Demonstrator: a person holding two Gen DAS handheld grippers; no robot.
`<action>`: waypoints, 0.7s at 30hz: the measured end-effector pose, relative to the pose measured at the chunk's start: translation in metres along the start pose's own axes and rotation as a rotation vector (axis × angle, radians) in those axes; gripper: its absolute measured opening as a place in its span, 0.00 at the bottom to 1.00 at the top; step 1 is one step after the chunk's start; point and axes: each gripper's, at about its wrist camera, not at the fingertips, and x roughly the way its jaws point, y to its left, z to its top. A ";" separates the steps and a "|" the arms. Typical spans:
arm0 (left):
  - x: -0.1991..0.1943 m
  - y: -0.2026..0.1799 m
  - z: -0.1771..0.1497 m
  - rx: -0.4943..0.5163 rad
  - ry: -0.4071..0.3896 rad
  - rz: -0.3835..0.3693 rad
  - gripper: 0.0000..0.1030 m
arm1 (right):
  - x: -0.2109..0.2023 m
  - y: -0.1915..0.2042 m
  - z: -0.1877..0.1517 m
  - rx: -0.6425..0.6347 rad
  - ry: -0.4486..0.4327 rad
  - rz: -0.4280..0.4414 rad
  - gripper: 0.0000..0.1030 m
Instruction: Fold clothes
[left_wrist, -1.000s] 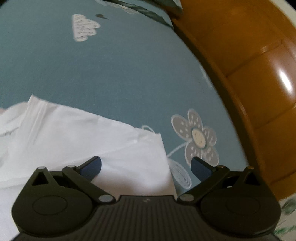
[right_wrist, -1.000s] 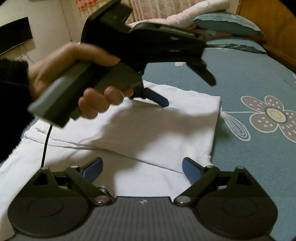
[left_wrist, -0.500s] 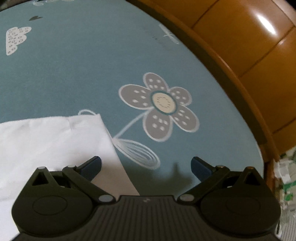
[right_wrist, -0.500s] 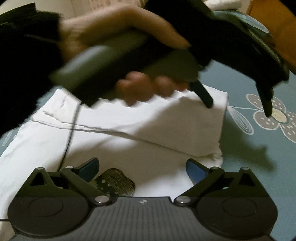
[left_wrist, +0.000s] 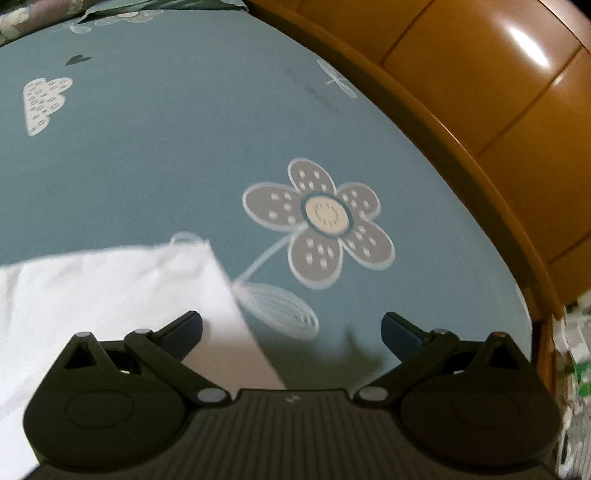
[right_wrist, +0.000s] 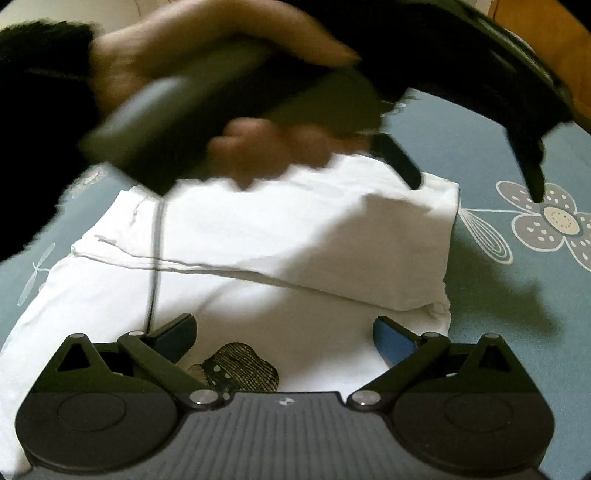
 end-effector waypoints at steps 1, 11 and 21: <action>-0.006 -0.001 -0.004 0.007 0.006 0.003 0.99 | 0.000 0.000 0.000 0.005 0.000 -0.002 1.00; 0.017 0.024 -0.005 -0.067 -0.027 0.032 0.99 | 0.001 -0.007 0.002 0.017 0.001 -0.010 1.00; -0.013 0.031 -0.003 -0.106 -0.109 0.119 0.99 | -0.003 -0.008 0.002 0.043 -0.008 -0.001 1.00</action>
